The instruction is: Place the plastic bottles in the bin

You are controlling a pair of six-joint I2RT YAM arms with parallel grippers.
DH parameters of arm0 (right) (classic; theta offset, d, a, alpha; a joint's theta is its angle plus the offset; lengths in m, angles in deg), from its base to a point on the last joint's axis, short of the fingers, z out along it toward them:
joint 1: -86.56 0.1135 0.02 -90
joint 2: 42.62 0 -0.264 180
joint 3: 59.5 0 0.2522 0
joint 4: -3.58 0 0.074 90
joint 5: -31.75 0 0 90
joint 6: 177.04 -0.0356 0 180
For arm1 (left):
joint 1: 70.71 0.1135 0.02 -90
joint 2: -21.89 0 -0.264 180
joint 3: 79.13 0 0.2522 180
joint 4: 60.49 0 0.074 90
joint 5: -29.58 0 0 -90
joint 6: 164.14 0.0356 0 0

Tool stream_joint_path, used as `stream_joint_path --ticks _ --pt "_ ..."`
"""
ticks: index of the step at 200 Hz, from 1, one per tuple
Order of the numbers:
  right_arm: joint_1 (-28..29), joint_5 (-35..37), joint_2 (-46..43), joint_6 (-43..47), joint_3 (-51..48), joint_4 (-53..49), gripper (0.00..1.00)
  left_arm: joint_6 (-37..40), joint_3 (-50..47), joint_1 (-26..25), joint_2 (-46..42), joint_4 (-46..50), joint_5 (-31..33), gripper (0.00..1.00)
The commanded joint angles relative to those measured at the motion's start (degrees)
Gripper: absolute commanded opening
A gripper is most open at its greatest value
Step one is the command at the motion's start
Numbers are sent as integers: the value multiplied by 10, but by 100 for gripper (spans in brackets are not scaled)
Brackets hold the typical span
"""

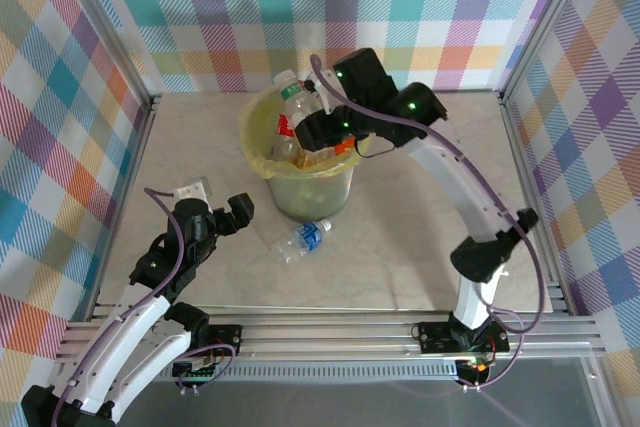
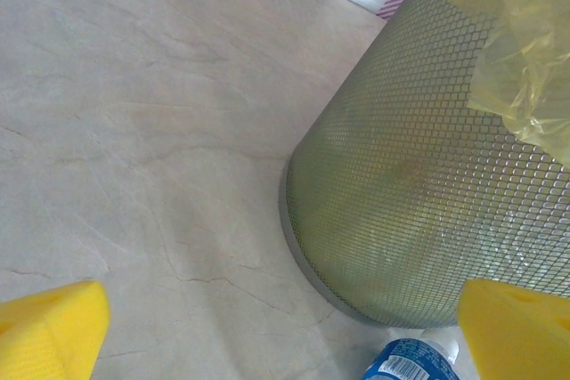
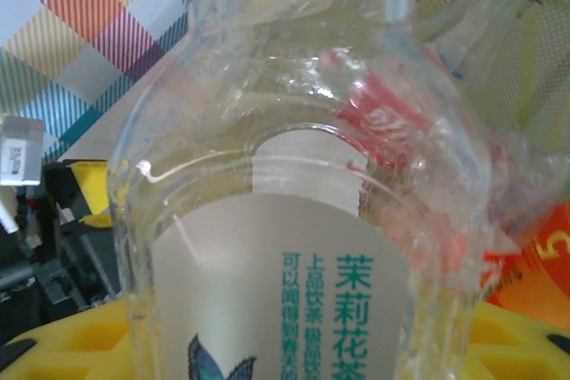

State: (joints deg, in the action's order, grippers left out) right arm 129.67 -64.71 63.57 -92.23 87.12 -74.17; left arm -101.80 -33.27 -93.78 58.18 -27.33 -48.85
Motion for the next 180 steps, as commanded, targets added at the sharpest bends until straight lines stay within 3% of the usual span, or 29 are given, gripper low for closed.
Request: stream_joint_path --ticks 1,38,180 --pt "-5 -34 52 38 89 -69 48 2 11 4 -5 7 -6 100" --pt "-6 -30 137 35 196 -127 50 1 12 3 -3 5 -10 100" --pt "-4 -2 160 20 192 -148 77 13 30 3 -1 17 -32 100"
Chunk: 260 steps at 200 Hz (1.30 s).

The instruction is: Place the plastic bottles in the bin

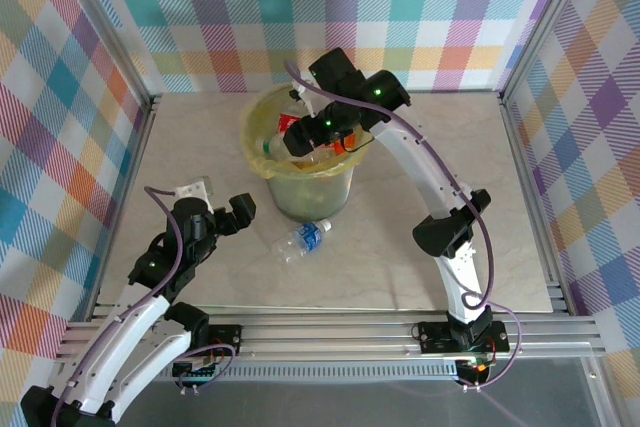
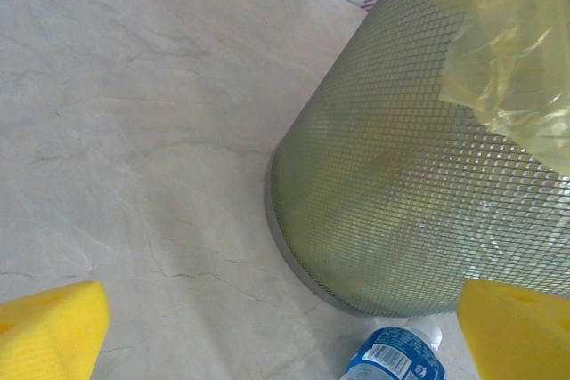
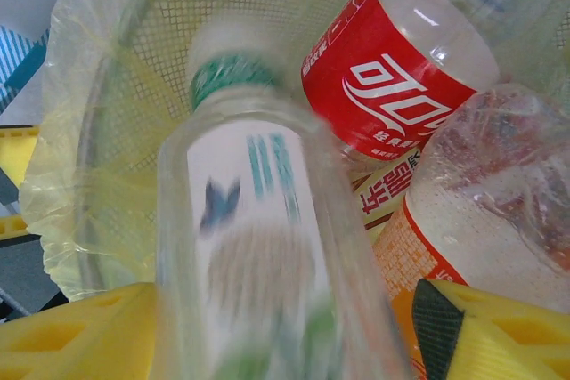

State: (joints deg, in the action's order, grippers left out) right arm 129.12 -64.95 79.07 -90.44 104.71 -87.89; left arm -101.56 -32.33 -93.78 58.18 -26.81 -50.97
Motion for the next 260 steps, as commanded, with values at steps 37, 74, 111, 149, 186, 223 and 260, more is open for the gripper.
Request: stream_joint_path --ticks 37,74,111,149,186,223,260 --pt "1 2 -1 2 17 -6 77 25 27 3 3 17 -30 100" --pt "1 2 -19 -2 19 0 80 66 33 3 6 20 -96 100" --pt "1 21 -50 -13 17 2 93 107 33 -15 27 8 -178 97" --pt "-2 107 -96 -53 -23 -1 100 140 29 -73 36 11 -156 96" --pt "-23 130 -214 -97 -194 80 100 147 6 -102 16 -9 -138 96" --pt "-53 140 -337 -144 -381 162 100 150 -16 -132 8 -30 -120 94" --pt "-78 183 -457 -208 -566 233 100 170 -34 -191 9 -30 -56 91"
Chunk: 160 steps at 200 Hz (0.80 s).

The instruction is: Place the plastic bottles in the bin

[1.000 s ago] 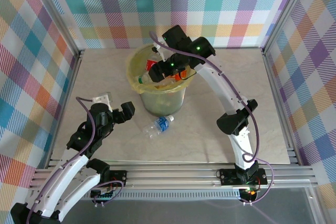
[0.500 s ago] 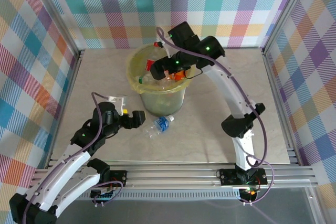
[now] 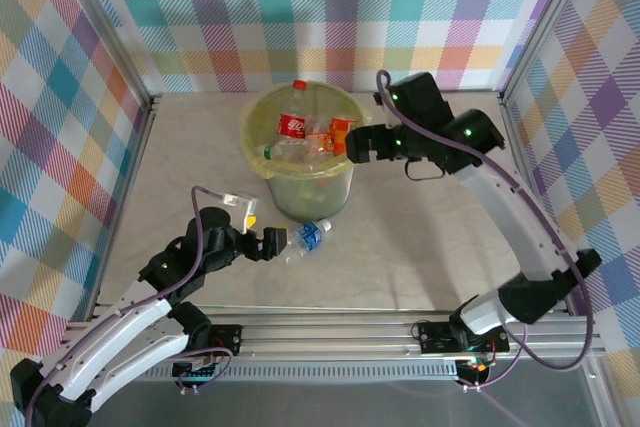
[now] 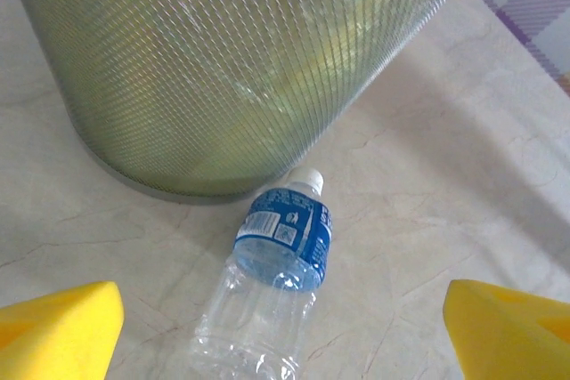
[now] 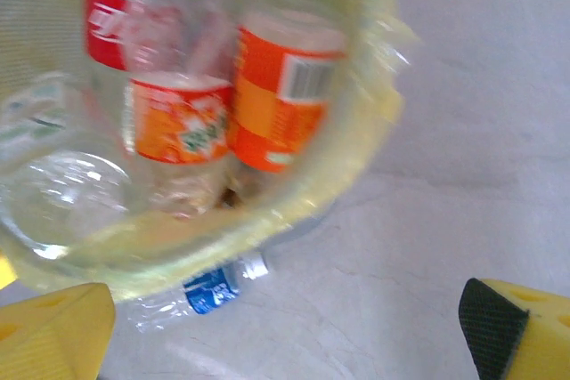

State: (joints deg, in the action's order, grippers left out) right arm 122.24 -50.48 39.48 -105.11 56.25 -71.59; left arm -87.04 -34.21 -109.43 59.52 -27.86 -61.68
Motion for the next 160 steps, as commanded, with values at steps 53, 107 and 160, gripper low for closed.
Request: stream_joint_path --ticks 53,107,160 --pt "-15 128 -198 -158 -268 109 100 65 -12 -109 39 -24 129 88" --pt "-24 181 -247 -230 -360 84 100 106 25 -196 142 -20 231 86" --pt "-32 183 -266 -256 -403 81 100 116 77 -230 251 2 265 83"
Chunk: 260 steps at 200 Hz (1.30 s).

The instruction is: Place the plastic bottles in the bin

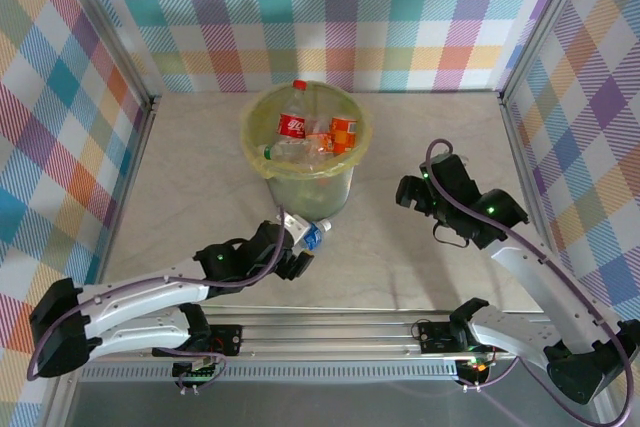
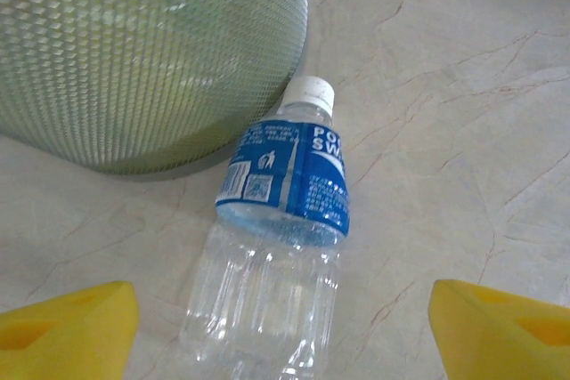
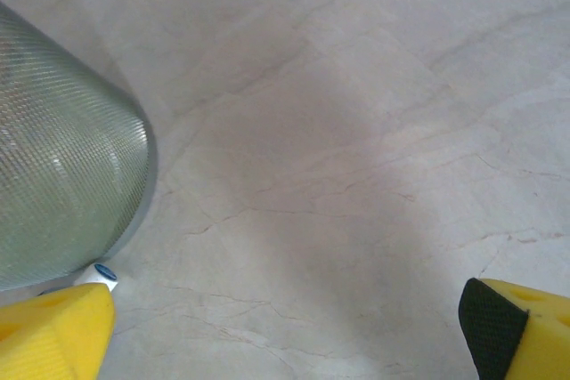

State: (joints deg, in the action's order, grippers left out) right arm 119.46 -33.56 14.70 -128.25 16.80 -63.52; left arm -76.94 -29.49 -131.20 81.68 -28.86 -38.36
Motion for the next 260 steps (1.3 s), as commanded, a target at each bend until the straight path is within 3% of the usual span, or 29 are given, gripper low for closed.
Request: stream_joint_path --ticks 1,104,260 --pt "-5 14 -18 -25 -9 0 100 15 31 -12 31 12 32 83" --pt "-9 19 -44 -32 -25 8 100 -32 80 -22 164 38 91 80" --pt "-9 20 -54 -33 -35 15 100 -48 110 -19 281 37 72 80"
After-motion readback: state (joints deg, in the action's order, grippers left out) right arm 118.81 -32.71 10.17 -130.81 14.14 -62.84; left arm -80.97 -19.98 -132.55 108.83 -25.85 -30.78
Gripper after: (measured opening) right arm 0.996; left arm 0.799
